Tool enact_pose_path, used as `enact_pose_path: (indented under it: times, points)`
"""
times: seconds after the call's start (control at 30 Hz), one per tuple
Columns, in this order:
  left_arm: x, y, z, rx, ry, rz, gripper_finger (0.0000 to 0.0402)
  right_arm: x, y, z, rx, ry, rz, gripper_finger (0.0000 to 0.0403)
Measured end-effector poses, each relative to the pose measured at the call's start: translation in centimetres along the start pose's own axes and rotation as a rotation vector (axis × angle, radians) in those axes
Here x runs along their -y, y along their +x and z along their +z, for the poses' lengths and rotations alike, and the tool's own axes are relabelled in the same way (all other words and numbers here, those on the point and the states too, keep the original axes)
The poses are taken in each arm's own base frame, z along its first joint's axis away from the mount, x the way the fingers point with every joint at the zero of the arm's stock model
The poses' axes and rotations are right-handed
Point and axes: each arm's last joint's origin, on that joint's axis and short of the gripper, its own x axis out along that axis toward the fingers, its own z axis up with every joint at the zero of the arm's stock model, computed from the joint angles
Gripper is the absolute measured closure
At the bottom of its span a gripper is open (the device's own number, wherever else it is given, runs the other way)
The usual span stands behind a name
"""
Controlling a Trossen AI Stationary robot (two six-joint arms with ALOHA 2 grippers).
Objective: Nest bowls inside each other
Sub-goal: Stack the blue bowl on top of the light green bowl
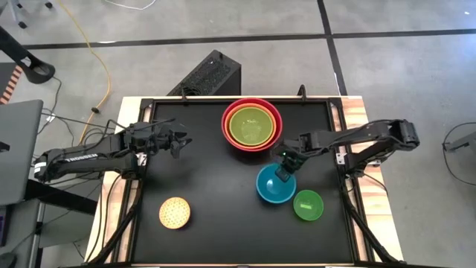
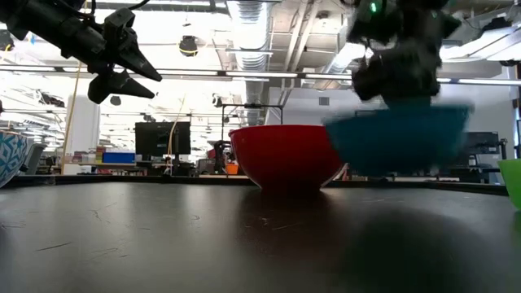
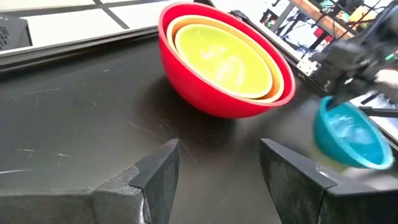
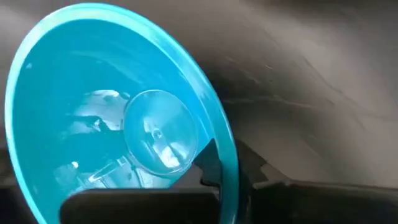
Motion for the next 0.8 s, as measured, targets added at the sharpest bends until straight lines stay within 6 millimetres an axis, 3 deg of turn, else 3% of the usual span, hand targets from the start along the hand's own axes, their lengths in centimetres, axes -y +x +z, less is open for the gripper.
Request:
enact_pose_path:
  times: [0.13, 0.27, 0.5, 0.6, 0.8]
  points:
    - [0.0, 0.0, 0.0, 0.0, 0.005, 0.001, 0.0191, -1.4, -2.8, 1.7, 0.054, -0.06, 0.035, 0.0387]
    - [0.0, 0.0, 0.0, 0.0, 0.017, 0.0, 0.0191, -2.2, -6.4, 4.8, 0.233, -0.086, 0.038, 0.038]
    - [0.0, 0.0, 0.0, -0.002, 0.036, -0.004, 0.0191, 0.2, -11.3, 9.5, 0.491, 0.019, -0.034, 0.0386]
    - [0.0, 0.0, 0.0, -0.004, 0.045, -0.006, 0.0191, 2.0, -11.4, 11.3, 0.534, 0.081, -0.056, 0.0386]
    - [0.0, 0.0, 0.0, -0.004, 0.053, -0.006, 0.0191, 4.7, -8.0, 14.3, 0.477, 0.156, -0.091, 0.0386]
